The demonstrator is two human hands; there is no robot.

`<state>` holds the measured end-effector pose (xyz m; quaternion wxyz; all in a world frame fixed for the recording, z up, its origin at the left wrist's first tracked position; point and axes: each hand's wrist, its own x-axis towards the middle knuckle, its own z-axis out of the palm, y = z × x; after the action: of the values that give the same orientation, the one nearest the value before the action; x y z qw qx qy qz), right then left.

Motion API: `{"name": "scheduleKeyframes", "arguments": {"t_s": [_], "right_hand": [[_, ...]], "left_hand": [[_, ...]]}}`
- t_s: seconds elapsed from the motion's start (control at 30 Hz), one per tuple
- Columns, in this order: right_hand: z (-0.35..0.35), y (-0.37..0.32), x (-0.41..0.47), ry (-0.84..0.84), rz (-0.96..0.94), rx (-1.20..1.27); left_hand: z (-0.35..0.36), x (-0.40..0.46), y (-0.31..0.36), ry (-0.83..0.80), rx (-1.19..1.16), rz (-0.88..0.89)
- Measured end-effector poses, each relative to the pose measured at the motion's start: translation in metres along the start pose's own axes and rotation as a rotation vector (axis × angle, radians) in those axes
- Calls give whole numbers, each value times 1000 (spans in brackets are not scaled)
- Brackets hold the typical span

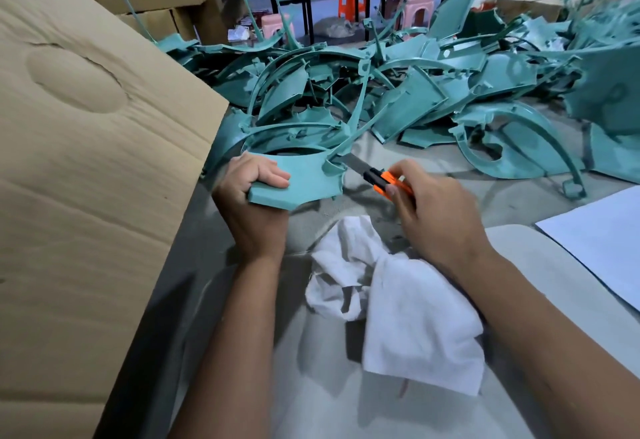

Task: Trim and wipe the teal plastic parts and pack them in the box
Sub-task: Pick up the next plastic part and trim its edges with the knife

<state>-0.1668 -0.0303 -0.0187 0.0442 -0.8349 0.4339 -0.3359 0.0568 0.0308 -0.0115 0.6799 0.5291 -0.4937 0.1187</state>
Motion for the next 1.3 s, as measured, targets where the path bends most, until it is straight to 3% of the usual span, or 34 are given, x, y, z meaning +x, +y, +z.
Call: {"name": "scheduleKeyframes", "arguments": {"t_s": [0.5, 0.63, 0.73, 0.87, 1.03, 1.17, 1.3], "right_hand": [[-2, -4, -1, -21, -89, 58], [3, -9, -1, 73, 10, -19], [-3, -9, -1, 117, -49, 91], [-6, -6, -3, 6, -180, 143], [-1, 3, 0, -13, -49, 78], [-4, -4, -3, -46, -150, 160], [1, -6, -4, -58, -96, 108]], "left_hand": [[-6, 0, -2, -18, -21, -115], [-2, -1, 1, -34, -26, -149], [0, -1, -1, -16, -56, -188], [-1, -1, -2, -6, -67, -239], [0, -1, -5, 6, -75, -305], [0, 1, -5, 12, -75, -340], [2, -1, -5, -13, -21, -345]]}}
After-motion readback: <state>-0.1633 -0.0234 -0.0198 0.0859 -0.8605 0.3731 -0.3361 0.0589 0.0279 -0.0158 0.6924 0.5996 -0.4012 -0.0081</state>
